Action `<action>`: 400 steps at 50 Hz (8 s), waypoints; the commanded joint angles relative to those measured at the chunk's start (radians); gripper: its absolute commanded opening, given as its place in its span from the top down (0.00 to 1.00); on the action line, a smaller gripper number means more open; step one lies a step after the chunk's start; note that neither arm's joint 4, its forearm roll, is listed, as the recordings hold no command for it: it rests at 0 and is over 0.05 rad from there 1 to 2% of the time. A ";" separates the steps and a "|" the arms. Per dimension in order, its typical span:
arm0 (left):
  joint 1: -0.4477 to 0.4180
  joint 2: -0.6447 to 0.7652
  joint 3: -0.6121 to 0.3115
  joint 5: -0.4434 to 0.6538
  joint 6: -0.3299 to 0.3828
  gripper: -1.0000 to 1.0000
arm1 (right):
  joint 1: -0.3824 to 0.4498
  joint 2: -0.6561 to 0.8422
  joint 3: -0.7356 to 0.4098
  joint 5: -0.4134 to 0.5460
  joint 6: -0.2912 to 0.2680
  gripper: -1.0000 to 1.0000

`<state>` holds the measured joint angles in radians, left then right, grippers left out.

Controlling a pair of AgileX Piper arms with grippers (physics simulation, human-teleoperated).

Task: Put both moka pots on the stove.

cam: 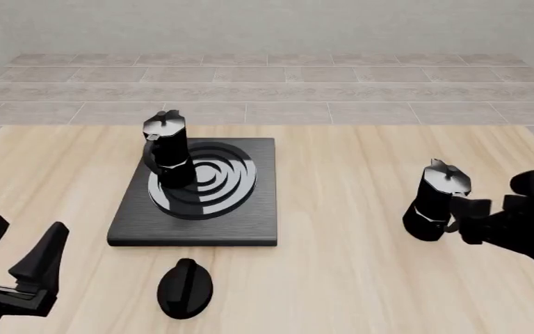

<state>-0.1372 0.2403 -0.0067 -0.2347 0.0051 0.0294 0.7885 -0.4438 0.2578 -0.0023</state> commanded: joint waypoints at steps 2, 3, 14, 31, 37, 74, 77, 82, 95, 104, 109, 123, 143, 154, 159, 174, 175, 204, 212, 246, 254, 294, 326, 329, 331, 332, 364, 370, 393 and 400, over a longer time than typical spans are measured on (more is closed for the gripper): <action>-0.002 -0.007 0.005 0.002 0.001 0.00 | -0.019 0.081 0.007 -0.057 -0.027 0.00; -0.002 -0.004 0.005 0.000 -0.001 0.00 | -0.018 0.089 0.007 -0.064 -0.019 0.00; -0.003 -0.005 0.005 0.001 0.000 0.00 | -0.031 0.210 0.027 -0.172 -0.038 0.00; -0.003 -0.002 0.005 -0.003 0.001 0.00 | -0.044 0.310 0.038 -0.259 -0.035 0.00; -0.003 0.007 0.000 -0.006 0.000 0.00 | -0.046 0.347 0.034 -0.290 -0.030 0.00; -0.003 0.004 0.005 -0.009 0.000 0.00 | -0.071 0.526 0.028 -0.430 -0.039 0.00; -0.003 0.003 0.005 -0.008 0.000 0.00 | -0.074 0.526 0.026 -0.432 -0.043 0.00; -0.003 0.002 0.005 -0.007 0.000 0.00 | -0.073 0.525 0.023 -0.430 -0.047 1.00; -0.004 0.007 0.005 -0.012 0.000 0.00 | -0.077 0.476 -0.002 -0.398 -0.060 1.00; -0.004 0.009 0.004 -0.012 0.000 0.00 | -0.071 0.336 -0.064 -0.314 -0.087 1.00; -0.004 0.009 0.004 -0.012 0.000 0.00 | -0.059 0.288 -0.080 -0.276 -0.093 1.00; -0.004 0.009 0.004 -0.012 0.000 0.00 | -0.035 0.142 -0.111 -0.149 -0.104 1.00; -0.004 0.008 0.004 -0.012 0.000 0.00 | 0.058 0.071 -0.177 -0.051 -0.107 1.00; -0.004 0.009 0.004 -0.012 0.000 0.00 | 0.135 0.120 -0.227 -0.072 -0.103 1.00; -0.004 0.009 0.004 -0.012 0.000 0.00 | 0.175 0.156 -0.256 -0.090 -0.099 1.00; -0.004 0.008 0.004 -0.012 0.000 0.00 | 0.276 0.292 -0.337 -0.167 -0.087 1.00; -0.004 0.008 0.004 -0.012 0.000 0.00 | 0.282 0.304 -0.342 -0.173 -0.087 1.00; -0.004 0.009 0.004 -0.012 0.000 0.00 | 0.431 0.568 -0.491 -0.330 -0.045 1.00; -0.004 0.009 0.004 -0.012 0.000 0.00 | 0.457 0.627 -0.547 -0.343 -0.040 1.00; -0.004 0.009 0.004 -0.012 0.000 0.00 | 0.530 0.863 -0.757 -0.399 -0.017 1.00; -0.004 0.009 0.004 -0.012 0.000 0.00 | 0.539 0.913 -0.800 -0.410 -0.013 1.00; -0.004 0.009 0.004 -0.012 0.000 0.00 | 0.567 1.135 -1.046 -0.406 0.006 1.00; -0.004 0.009 0.004 -0.012 0.000 0.00 | 0.578 1.245 -1.152 -0.485 0.050 1.00; -0.004 0.009 0.004 -0.012 0.000 0.00 | 0.582 1.247 -1.148 -0.502 0.052 1.00; -0.004 0.009 0.004 -0.012 0.001 0.00 | 0.584 1.248 -1.146 -0.511 0.059 1.00; -0.004 0.009 0.004 -0.012 0.000 0.00 | 0.586 1.246 -1.141 -0.523 0.062 1.00; -0.004 0.009 0.004 -0.012 0.000 0.00 | 0.630 1.324 -1.183 -0.572 0.176 1.00; -0.004 0.009 0.004 -0.012 0.000 0.00 | 0.634 1.339 -1.191 -0.574 0.196 1.00; -0.004 0.009 0.004 -0.012 0.000 0.00 | 0.598 1.352 -1.167 -0.587 0.264 1.00; -0.004 0.009 0.004 -0.012 0.000 0.00 | 0.590 1.362 -1.168 -0.561 0.304 1.00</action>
<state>-0.1386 0.2479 -0.0047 -0.2437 0.0050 0.6317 2.1653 -1.5928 -0.3082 0.2517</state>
